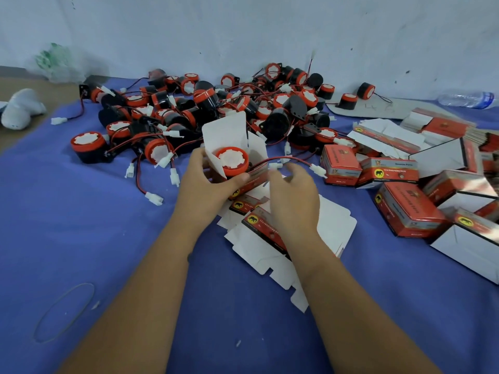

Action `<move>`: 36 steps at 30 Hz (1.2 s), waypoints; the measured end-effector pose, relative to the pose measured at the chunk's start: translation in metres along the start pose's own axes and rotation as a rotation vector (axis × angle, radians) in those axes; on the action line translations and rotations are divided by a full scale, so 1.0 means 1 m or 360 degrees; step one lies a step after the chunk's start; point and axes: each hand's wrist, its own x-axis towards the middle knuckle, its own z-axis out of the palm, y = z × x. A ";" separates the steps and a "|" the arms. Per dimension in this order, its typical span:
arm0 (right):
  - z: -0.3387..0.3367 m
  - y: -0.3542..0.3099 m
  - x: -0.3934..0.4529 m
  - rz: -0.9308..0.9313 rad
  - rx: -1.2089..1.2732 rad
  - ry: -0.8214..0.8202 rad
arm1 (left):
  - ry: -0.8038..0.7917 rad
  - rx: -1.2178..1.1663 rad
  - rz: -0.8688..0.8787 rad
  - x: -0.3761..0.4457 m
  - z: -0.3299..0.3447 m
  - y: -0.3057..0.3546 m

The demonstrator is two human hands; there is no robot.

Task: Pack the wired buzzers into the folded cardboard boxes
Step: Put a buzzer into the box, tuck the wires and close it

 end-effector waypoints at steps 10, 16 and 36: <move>-0.024 -0.014 0.006 -0.0488 0.0653 0.0368 | -0.0349 0.0008 0.0005 -0.005 -0.005 0.008; -0.015 0.001 0.005 -0.1071 -0.0247 0.0269 | -0.0438 0.0030 0.0036 -0.004 -0.008 0.005; -0.015 0.003 0.003 -0.0787 -0.0014 -0.0059 | -0.0505 -0.0192 -0.0095 -0.002 0.007 0.000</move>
